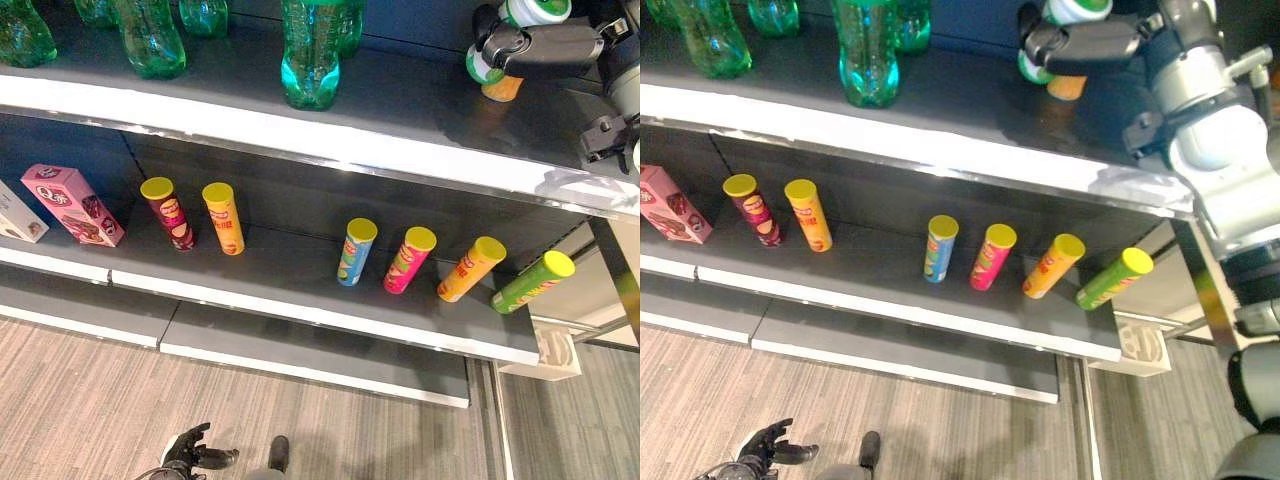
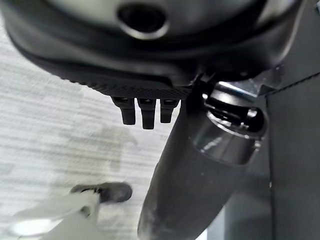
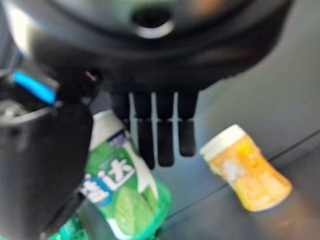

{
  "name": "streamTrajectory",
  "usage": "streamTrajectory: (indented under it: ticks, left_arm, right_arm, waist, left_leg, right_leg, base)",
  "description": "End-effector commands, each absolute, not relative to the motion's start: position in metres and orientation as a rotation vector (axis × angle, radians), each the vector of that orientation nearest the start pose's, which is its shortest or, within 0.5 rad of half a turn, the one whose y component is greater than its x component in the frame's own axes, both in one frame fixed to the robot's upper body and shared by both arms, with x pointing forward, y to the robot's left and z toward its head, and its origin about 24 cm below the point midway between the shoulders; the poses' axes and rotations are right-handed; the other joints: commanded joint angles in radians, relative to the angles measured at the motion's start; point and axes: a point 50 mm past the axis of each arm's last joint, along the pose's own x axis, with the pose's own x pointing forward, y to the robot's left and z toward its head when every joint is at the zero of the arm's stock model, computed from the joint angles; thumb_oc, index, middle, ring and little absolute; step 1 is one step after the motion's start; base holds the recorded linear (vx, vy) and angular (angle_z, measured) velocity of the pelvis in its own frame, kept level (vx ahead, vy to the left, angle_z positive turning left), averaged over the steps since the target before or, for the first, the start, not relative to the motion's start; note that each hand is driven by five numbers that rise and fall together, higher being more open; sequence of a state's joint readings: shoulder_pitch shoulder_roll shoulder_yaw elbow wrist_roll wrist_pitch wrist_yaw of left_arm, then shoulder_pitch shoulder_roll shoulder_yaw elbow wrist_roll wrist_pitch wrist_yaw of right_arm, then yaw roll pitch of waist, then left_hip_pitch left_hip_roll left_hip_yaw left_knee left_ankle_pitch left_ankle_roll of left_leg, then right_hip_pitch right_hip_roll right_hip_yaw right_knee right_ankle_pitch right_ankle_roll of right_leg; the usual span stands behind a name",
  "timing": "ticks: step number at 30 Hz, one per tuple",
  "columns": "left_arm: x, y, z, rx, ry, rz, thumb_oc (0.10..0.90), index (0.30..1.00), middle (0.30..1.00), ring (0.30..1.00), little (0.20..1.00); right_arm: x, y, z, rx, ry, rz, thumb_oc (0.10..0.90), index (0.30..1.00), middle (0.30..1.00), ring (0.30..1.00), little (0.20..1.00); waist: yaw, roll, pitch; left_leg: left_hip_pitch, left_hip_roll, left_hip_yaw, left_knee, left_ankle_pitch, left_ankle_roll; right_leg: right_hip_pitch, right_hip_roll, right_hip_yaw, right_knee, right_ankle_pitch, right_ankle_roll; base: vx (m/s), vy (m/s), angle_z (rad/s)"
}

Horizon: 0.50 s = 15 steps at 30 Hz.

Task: Put the goods on the table back onto the shelves and tidy them up.

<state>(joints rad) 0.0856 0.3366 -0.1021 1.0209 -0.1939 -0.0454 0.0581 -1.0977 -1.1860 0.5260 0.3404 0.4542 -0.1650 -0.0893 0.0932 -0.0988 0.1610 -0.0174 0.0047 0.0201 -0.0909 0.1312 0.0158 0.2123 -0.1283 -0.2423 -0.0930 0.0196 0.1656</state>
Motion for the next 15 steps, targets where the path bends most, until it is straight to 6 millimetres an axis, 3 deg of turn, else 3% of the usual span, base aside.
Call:
streamTrajectory:
  ticks: [1, 7, 15]
  left_arm:
    - [0.087, 0.283, -0.137, 0.28, 1.054, 0.25, 0.8, 0.9, 0.9, 0.9, 0.9]
    - [0.081, 0.285, -0.139, 0.271, 1.072, 0.271, 0.8, 0.9, 0.9, 0.9, 0.9]
    - [0.084, 0.284, -0.137, 0.261, 1.053, 0.258, 0.8, 0.9, 0.9, 0.9, 0.9]
  right_arm:
    - [0.296, -0.261, 0.402, -0.772, -0.864, -0.125, 0.4, 0.3, 0.3, 0.3, 0.3]
    - [0.291, -0.261, 0.398, -0.753, -0.887, -0.109, 0.4, 0.3, 0.3, 0.3, 0.3]
    - [0.296, -0.267, 0.381, -0.795, -0.766, -0.035, 0.4, 0.3, 0.3, 0.3, 0.3]
  waist:
    - [0.02, -0.026, -0.065]
    - [0.014, -0.027, -0.063]
    - [0.01, -0.046, -0.048]
  left_leg:
    - [0.081, 0.077, 0.027, 0.004, -0.121, -0.122]
    - [0.084, 0.076, 0.037, 0.004, -0.128, -0.12]
    - [0.088, 0.079, 0.044, 0.004, -0.129, -0.12]
  right_leg:
    - [-0.111, -0.012, 0.013, 0.006, 0.022, 0.006]
    - [-0.114, -0.02, 0.008, 0.006, 0.027, 0.014]
    - [-0.114, -0.025, 0.0, 0.006, 0.034, 0.019]
  base:
    - [0.01, 0.009, -0.09]
    - [0.0, 0.011, -0.17]
    - [0.0, 0.001, -0.02]
